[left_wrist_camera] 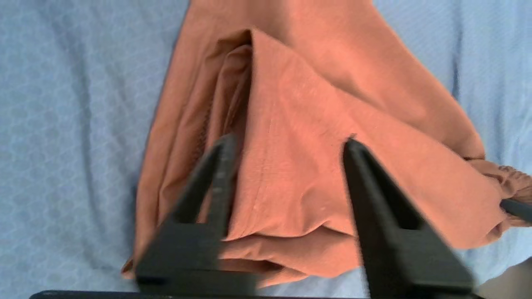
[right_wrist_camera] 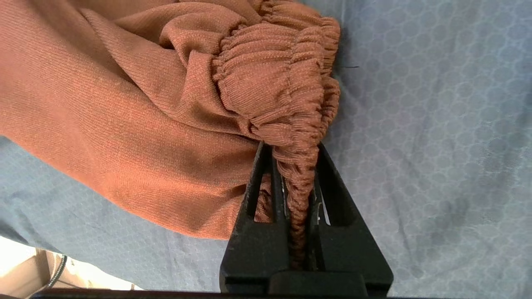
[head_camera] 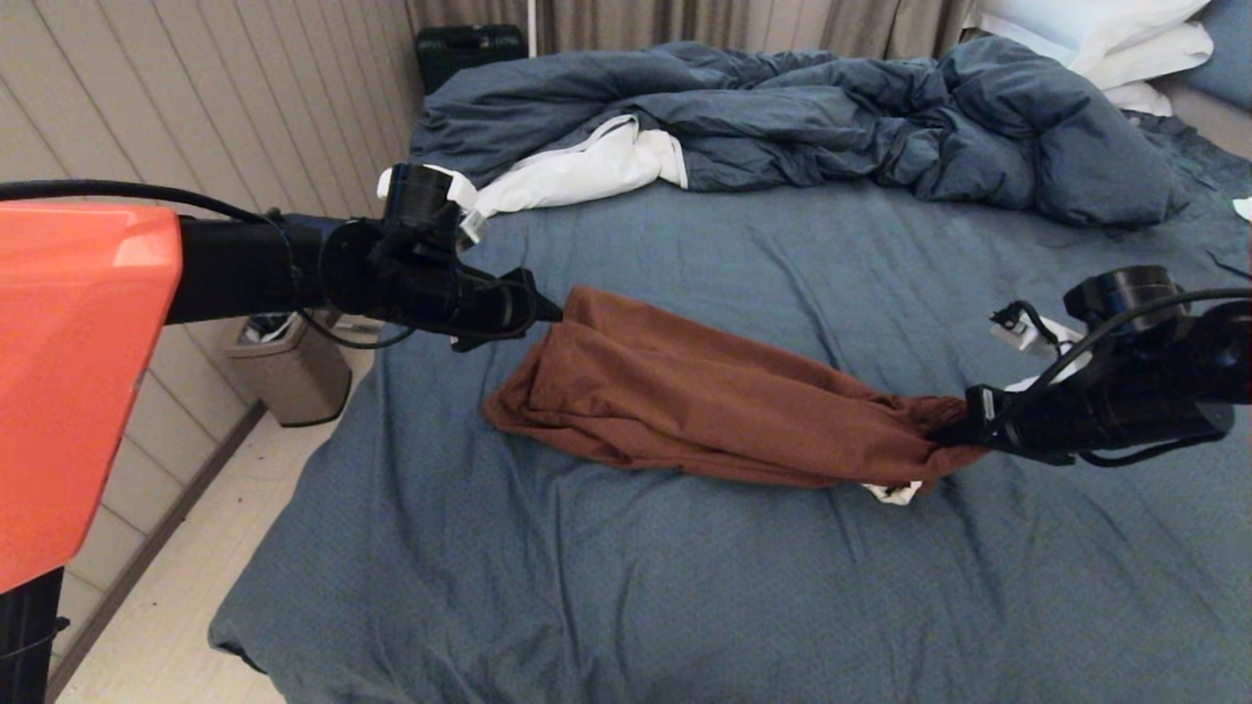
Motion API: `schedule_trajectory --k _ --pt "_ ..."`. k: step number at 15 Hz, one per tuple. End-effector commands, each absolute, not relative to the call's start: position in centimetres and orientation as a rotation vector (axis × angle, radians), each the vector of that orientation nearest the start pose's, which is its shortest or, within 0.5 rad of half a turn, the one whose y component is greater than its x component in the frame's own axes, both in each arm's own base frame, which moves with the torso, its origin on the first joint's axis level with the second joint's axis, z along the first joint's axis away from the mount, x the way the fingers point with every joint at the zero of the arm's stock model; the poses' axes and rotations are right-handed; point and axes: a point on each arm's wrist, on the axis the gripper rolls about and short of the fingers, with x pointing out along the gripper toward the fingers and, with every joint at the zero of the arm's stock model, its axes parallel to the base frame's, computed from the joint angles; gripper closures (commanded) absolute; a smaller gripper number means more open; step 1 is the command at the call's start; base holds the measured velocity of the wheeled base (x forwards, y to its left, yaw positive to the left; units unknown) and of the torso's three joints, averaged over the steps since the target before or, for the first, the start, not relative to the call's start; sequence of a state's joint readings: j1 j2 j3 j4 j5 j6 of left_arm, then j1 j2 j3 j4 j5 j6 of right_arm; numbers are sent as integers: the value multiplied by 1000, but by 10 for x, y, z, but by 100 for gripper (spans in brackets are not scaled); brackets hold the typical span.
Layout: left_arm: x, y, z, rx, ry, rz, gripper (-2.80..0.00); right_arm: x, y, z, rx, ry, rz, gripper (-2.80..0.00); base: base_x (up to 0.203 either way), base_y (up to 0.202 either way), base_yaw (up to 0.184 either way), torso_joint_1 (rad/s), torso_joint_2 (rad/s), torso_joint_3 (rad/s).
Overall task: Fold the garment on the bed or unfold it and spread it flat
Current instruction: Fold the brown shorts
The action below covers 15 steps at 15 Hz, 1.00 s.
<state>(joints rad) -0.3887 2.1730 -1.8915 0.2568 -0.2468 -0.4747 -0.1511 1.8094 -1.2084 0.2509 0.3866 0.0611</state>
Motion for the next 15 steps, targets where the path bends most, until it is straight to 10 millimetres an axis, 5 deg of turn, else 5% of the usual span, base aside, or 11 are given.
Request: schedule_trajectory --k 1,12,13,15 --pt "408 -172 225 -416 672 -481 -280 321 -40 184 283 814 201 0 0 0 0 0 0 0" --pt "362 -153 238 -410 711 -465 -280 320 -26 193 300 784 228 0 0 0 0 0 0 0" --pt "361 -152 238 -410 711 -462 -280 319 -26 191 298 780 224 -280 0 0 0 0 0 0" --pt "360 -149 239 -414 711 -459 -280 321 -26 195 299 755 229 -280 0 0 0 0 0 0"
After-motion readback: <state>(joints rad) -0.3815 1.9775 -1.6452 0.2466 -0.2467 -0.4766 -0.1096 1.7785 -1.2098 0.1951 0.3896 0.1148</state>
